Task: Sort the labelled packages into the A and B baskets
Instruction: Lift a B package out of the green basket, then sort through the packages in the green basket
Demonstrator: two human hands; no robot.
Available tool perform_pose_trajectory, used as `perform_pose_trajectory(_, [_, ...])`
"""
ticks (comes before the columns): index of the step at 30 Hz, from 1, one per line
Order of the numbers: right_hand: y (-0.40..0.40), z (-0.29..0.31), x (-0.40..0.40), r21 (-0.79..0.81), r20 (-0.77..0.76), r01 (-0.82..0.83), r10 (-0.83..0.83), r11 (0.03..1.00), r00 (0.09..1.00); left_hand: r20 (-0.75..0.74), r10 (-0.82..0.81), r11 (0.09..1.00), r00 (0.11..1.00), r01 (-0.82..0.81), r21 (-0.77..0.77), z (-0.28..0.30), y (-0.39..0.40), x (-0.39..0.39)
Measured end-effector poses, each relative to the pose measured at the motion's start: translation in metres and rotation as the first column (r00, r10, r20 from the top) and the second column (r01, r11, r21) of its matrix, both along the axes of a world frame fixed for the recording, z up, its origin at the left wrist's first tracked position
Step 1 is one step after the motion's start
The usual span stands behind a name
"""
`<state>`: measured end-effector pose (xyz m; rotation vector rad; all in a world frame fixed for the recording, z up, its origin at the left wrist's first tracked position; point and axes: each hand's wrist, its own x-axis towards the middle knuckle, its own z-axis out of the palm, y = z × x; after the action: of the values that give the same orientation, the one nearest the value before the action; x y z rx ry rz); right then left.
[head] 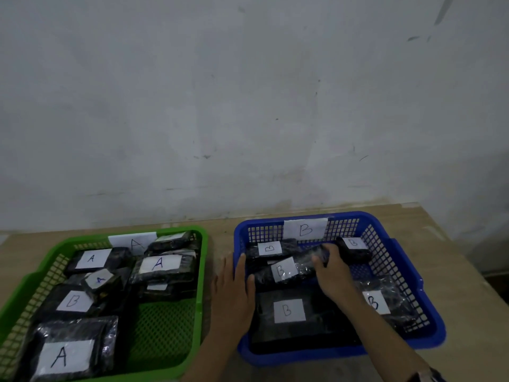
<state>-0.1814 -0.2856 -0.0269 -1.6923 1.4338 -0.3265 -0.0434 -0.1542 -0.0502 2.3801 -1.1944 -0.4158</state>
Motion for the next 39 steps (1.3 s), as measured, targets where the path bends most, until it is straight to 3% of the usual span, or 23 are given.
perform_pose_trajectory(5, [-0.004, -0.007, 0.006, -0.074, -0.151, -0.026, 0.015, 0.997, 0.988, -0.025, -0.008, 0.999, 1.000, 0.007, -0.042, -0.003, -0.001, 0.000])
perform_pose_trajectory(9, [-0.009, -0.013, 0.005, -0.141, -0.525, -0.217, 0.112, 0.966, 0.843, -0.032, -0.005, 0.999, 0.999, 0.003, -0.035, -0.004, -0.001, 0.001])
perform_pose_trajectory(16, [-0.004, -0.025, 0.008, -0.041, -0.698, -0.379, 0.245, 0.924, 0.673, 0.000, -0.015, 1.000, 1.000, 0.015, -0.014, -0.005, -0.001, 0.002])
perform_pose_trajectory(21, [0.014, -0.017, 0.008, -0.181, -0.620, -0.408, 0.218, 0.895, 0.754, -0.020, -0.057, 0.998, 0.998, 0.056, -0.024, -0.002, 0.007, 0.006])
perform_pose_trajectory(25, [0.047, -0.014, 0.014, -0.205, -0.556, -0.466, 0.289, 0.861, 0.779, 0.014, -0.033, 0.984, 0.999, 0.035, -0.173, 0.011, 0.033, 0.015])
perform_pose_trajectory(27, [0.062, -0.012, 0.022, -0.219, -0.463, -0.449, 0.313, 0.866, 0.829, 0.141, 0.017, 0.963, 0.990, 0.022, -0.268, 0.022, 0.051, 0.024])
perform_pose_trajectory(30, [0.084, -0.006, 0.041, -0.265, -0.307, -0.414, 0.331, 0.871, 0.892, 0.151, 0.101, 0.931, 0.983, -0.040, -0.362, 0.028, 0.082, 0.047])
perform_pose_trajectory(39, [0.172, 0.000, 0.123, -0.384, -0.103, -0.478, 0.477, 0.790, 0.873, 0.259, 0.295, 0.933, 0.920, -0.219, -0.285, 0.031, 0.178, 0.130])
